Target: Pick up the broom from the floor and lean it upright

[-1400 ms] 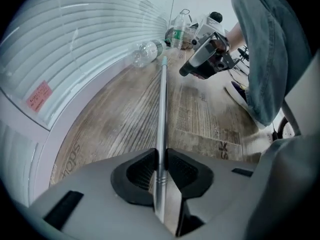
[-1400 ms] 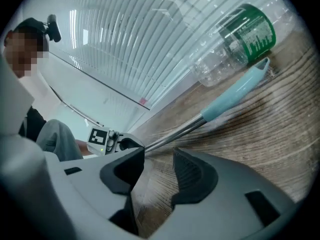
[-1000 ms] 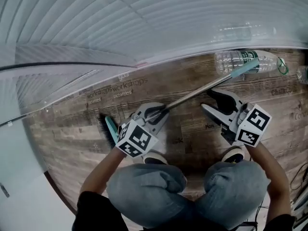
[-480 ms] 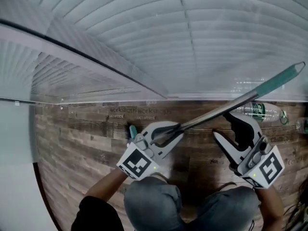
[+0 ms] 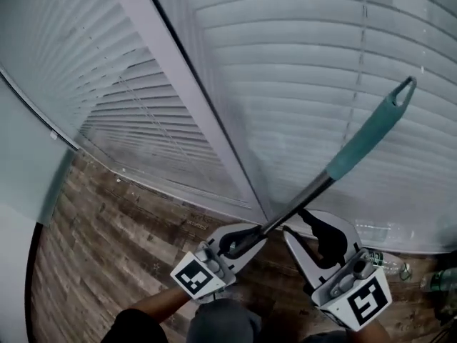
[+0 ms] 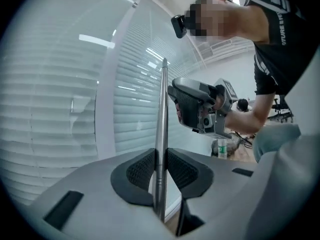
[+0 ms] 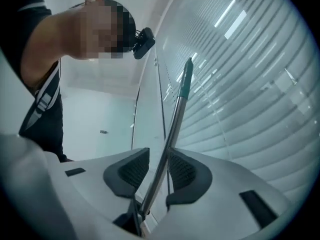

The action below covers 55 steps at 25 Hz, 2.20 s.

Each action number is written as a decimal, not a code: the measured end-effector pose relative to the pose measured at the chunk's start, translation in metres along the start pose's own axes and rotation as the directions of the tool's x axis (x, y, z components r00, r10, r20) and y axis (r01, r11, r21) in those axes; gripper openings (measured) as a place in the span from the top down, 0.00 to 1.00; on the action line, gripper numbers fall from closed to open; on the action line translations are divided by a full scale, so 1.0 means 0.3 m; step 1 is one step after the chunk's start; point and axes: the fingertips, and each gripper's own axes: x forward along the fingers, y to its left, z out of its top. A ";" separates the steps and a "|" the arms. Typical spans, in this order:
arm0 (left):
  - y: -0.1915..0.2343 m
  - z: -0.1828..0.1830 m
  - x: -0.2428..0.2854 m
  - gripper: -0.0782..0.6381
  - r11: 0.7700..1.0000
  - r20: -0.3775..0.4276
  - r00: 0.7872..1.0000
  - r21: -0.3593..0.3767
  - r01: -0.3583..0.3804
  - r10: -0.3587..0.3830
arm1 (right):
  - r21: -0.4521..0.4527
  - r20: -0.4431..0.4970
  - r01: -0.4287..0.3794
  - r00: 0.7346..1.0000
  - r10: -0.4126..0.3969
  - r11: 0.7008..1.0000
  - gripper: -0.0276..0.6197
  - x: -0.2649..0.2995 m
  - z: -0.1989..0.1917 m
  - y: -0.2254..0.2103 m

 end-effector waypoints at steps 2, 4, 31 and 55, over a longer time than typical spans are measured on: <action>-0.004 0.058 0.007 0.76 0.999 0.055 0.998 -0.032 -0.013 0.015 | -0.019 0.025 0.015 1.000 -0.015 1.000 0.77 0.040 0.066 0.012; -0.010 0.093 0.021 0.76 0.997 0.102 0.995 -0.074 -0.016 0.024 | -0.034 0.034 0.034 0.999 -0.033 0.999 0.78 0.062 0.098 0.012; -0.141 0.055 0.083 0.76 0.960 -0.022 0.989 -0.238 -0.150 0.149 | -0.086 -0.087 0.029 0.996 -0.037 0.996 0.89 0.022 -0.009 0.031; -0.083 0.175 0.038 0.77 0.935 -0.290 0.946 -0.272 -0.226 0.144 | 0.181 -0.264 -0.012 0.963 0.060 0.983 0.82 0.159 0.070 0.050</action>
